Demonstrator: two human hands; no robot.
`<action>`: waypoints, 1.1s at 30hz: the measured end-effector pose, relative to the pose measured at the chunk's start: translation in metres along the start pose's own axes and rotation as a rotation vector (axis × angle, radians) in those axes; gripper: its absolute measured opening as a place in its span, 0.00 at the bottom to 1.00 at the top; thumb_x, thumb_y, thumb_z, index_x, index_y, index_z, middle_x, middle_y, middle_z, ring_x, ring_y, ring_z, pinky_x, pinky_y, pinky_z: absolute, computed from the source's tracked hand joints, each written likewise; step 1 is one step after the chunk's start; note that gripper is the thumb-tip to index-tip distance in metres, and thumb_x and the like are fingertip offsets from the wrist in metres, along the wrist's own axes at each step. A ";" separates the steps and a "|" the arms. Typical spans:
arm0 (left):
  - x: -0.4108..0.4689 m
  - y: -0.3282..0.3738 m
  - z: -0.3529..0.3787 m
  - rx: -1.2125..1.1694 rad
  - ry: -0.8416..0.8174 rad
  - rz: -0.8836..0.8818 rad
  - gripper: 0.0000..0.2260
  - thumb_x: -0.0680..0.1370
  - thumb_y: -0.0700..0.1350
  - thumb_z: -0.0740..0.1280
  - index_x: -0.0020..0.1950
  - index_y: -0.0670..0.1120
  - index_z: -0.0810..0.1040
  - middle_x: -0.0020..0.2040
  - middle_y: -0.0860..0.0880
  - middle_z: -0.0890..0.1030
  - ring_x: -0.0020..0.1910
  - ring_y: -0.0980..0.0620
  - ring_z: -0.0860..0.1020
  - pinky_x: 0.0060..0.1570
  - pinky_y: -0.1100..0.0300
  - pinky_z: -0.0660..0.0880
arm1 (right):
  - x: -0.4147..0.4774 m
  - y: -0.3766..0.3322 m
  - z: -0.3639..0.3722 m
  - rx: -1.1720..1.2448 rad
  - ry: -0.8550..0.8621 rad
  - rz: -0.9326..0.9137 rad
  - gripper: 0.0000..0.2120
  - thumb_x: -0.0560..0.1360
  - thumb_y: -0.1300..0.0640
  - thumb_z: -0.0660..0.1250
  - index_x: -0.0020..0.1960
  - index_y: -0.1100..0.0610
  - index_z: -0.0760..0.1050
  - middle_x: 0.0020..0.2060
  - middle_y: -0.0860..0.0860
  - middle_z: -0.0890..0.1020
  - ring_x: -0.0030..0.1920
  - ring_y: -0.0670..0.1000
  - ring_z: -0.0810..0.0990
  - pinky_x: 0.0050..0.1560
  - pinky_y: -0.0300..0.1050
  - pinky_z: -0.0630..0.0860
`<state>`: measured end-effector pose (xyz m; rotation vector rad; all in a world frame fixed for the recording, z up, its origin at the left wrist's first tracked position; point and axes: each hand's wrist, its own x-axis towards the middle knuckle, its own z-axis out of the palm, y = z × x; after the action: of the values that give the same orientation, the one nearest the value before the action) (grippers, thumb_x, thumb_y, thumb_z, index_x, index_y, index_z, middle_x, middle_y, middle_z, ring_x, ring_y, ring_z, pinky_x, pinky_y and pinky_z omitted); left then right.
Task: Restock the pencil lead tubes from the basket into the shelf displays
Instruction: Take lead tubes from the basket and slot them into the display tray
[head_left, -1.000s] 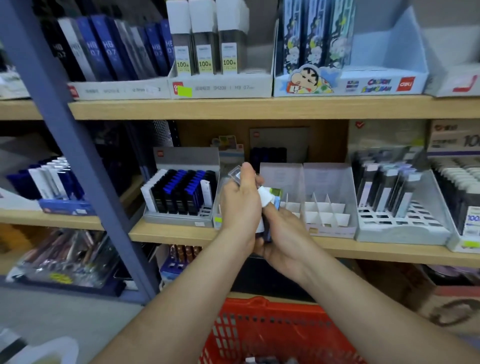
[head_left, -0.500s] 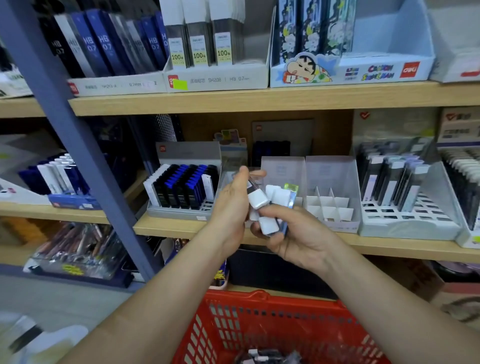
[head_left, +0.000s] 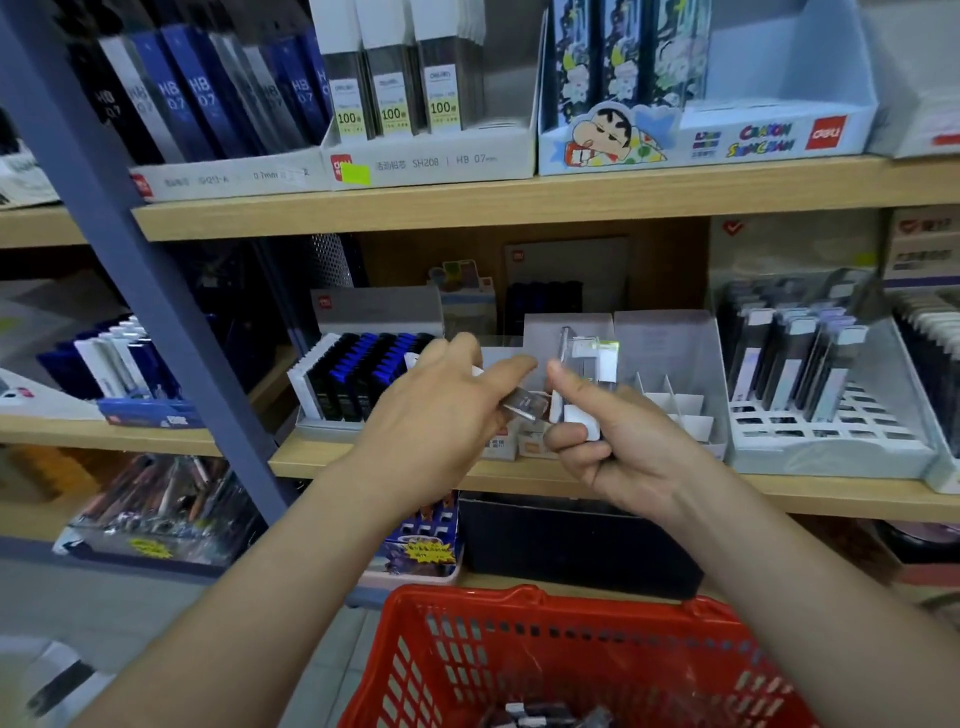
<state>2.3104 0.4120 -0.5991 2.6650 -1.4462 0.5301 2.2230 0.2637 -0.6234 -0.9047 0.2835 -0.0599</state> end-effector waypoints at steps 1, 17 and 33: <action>0.001 0.001 0.002 -0.002 0.000 -0.013 0.24 0.81 0.50 0.58 0.76 0.57 0.56 0.55 0.48 0.64 0.56 0.48 0.64 0.48 0.51 0.73 | 0.000 0.000 0.001 -0.051 0.009 -0.024 0.15 0.67 0.57 0.73 0.50 0.61 0.76 0.36 0.54 0.80 0.26 0.43 0.68 0.20 0.28 0.60; -0.001 -0.014 0.005 -1.323 0.098 -0.313 0.30 0.69 0.37 0.73 0.66 0.56 0.68 0.57 0.51 0.77 0.46 0.54 0.80 0.41 0.62 0.75 | 0.010 0.008 0.002 -0.327 0.095 -0.189 0.10 0.71 0.70 0.71 0.52 0.63 0.78 0.36 0.55 0.81 0.30 0.47 0.74 0.23 0.34 0.65; 0.063 -0.045 0.059 -1.197 0.381 -0.617 0.10 0.74 0.34 0.72 0.46 0.49 0.80 0.38 0.49 0.83 0.40 0.51 0.83 0.48 0.49 0.81 | 0.013 0.002 -0.020 -0.195 0.301 -0.114 0.07 0.73 0.62 0.73 0.51 0.61 0.81 0.45 0.55 0.86 0.40 0.52 0.86 0.27 0.35 0.76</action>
<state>2.3949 0.3739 -0.6288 1.7107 -0.4640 0.0361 2.2305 0.2476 -0.6394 -1.1062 0.5240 -0.2795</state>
